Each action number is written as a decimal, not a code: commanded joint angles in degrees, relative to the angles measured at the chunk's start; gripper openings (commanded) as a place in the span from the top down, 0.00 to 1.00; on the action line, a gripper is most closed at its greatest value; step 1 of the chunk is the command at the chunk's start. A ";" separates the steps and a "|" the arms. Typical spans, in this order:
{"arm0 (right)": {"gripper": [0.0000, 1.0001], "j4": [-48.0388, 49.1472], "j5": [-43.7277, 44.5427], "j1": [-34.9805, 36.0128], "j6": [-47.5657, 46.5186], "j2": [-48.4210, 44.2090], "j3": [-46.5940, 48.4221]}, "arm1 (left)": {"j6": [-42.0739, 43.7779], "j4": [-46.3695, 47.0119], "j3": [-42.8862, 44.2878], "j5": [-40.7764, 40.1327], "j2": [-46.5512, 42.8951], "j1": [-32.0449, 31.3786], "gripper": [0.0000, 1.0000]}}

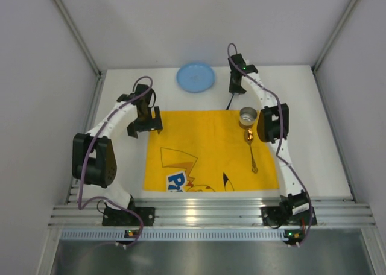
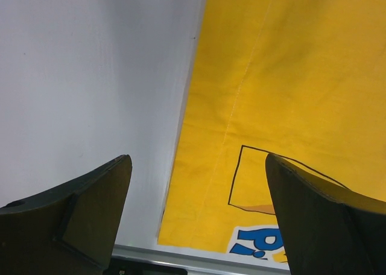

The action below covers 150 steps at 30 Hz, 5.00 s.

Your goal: Set the dinner table for one person

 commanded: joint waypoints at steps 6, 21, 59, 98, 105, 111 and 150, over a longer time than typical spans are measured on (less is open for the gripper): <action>0.71 -3.61 -1.87 -2.77 0.30 2.16 -2.32 | 0.81 -0.96 1.72 -1.17 0.38 0.43 0.02; 1.00 -5.90 -0.38 -3.65 -1.63 0.42 -3.46 | -0.42 -3.07 3.30 -2.06 1.44 0.43 0.03; 1.00 27.39 -32.89 25.35 40.59 -51.54 -64.17 | -7.45 8.44 -12.42 -1.35 -21.32 0.52 0.02; 0.71 13.27 -31.40 34.23 39.43 -23.23 -40.83 | -8.51 5.46 -12.96 -5.84 -27.83 1.05 0.02; 0.45 5.71 -31.48 31.77 26.33 -28.05 -31.77 | -11.32 7.12 -9.45 -1.46 -27.04 0.96 0.02; 0.39 4.12 -28.50 27.83 14.64 -48.69 -41.68 | -15.70 8.01 -0.51 1.10 -18.98 -0.09 0.03; 0.08 -19.08 10.35 12.34 25.96 -108.67 -71.76 | -33.03 34.54 56.56 14.29 55.75 -1.50 0.07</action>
